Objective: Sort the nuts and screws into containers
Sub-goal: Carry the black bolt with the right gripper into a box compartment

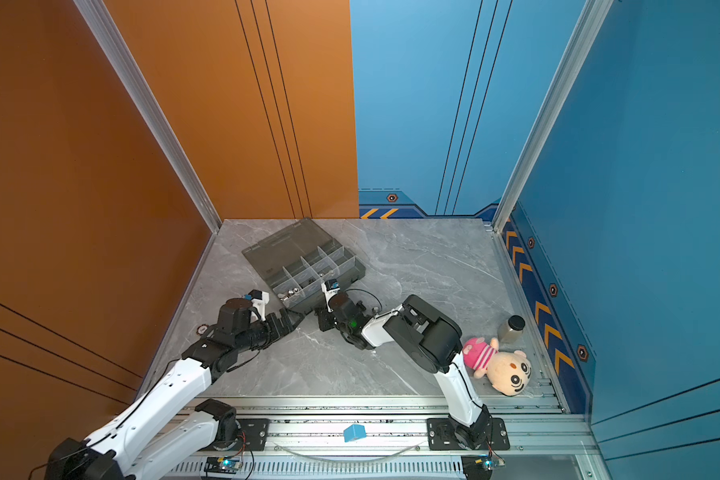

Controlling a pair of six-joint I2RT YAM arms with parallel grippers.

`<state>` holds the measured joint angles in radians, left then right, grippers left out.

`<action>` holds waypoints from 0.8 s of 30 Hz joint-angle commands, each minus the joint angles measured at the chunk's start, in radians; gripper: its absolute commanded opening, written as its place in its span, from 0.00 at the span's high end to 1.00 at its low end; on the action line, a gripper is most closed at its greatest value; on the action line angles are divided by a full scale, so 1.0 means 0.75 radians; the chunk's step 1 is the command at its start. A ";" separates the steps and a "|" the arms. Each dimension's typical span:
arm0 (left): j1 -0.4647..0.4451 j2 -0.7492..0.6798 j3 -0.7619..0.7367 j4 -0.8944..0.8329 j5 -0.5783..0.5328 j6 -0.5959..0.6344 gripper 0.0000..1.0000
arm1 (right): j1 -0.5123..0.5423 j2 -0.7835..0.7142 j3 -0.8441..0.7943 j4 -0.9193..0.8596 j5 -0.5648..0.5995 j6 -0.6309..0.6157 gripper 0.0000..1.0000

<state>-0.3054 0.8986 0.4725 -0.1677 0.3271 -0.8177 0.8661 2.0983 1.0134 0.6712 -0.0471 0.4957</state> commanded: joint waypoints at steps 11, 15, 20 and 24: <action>0.042 -0.061 -0.018 -0.015 0.016 -0.006 0.02 | -0.024 -0.282 -0.041 -0.169 -0.144 -0.101 1.00; 0.053 -0.065 -0.014 -0.015 0.024 -0.005 0.02 | -0.025 -0.271 0.117 -0.336 -0.186 -0.158 1.00; 0.061 -0.078 -0.020 -0.017 0.036 -0.006 0.02 | -0.025 -0.162 0.316 -0.421 -0.236 -0.178 1.00; 0.070 -0.098 -0.027 -0.018 0.040 -0.004 0.02 | -0.024 -0.079 0.415 -0.422 -0.232 -0.169 1.00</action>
<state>-0.2642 0.8421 0.4717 -0.1699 0.3283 -0.8207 0.8509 1.9854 1.2873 0.4179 -0.2001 0.3882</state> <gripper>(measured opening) 0.977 0.123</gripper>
